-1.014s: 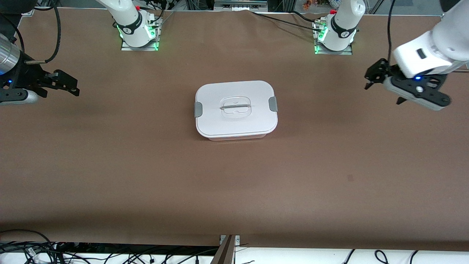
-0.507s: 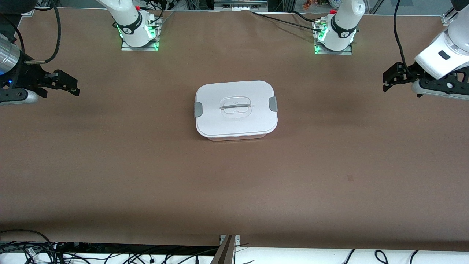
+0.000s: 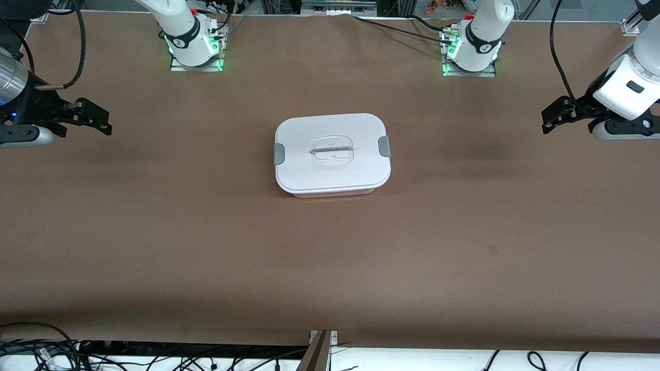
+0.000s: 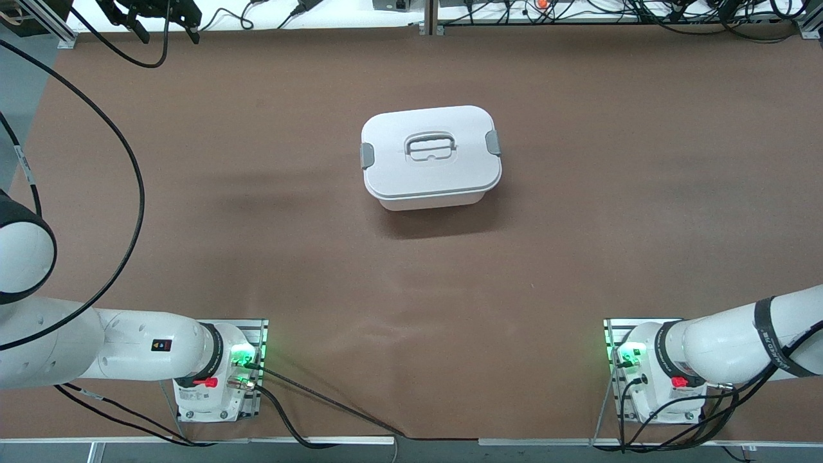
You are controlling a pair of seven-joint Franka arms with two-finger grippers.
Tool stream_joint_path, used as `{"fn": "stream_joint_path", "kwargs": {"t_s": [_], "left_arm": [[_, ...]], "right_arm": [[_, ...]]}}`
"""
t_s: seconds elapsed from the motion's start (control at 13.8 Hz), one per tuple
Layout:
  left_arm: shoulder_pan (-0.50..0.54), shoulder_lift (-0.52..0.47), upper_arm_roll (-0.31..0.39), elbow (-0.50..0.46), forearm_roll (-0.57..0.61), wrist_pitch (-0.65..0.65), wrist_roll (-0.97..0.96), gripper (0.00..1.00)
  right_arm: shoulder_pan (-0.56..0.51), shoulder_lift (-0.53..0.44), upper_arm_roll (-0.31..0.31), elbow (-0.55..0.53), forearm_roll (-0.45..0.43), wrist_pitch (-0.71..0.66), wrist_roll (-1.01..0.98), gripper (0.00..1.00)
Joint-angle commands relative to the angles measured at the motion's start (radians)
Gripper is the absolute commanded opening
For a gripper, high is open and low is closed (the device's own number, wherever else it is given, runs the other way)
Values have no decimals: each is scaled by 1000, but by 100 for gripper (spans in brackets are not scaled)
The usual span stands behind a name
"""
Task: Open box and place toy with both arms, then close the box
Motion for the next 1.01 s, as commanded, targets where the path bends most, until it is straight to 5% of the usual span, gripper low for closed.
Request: {"fn": "stream_joint_path", "kwargs": {"t_s": [0.0,0.22,0.94], "left_arm": [[-19,26,4,30,-6,4,-13,100],[-20,66,-2,96,-6,-62,-10,100],[-22,67,-10,100,-2,-63,-7,100]], "right_arm": [[3,7,-1,21,-14,-7,1,100],[3,7,-1,21,-14,-5,1,100],[3,7,-1,21,-12,-7,1,100]]}}
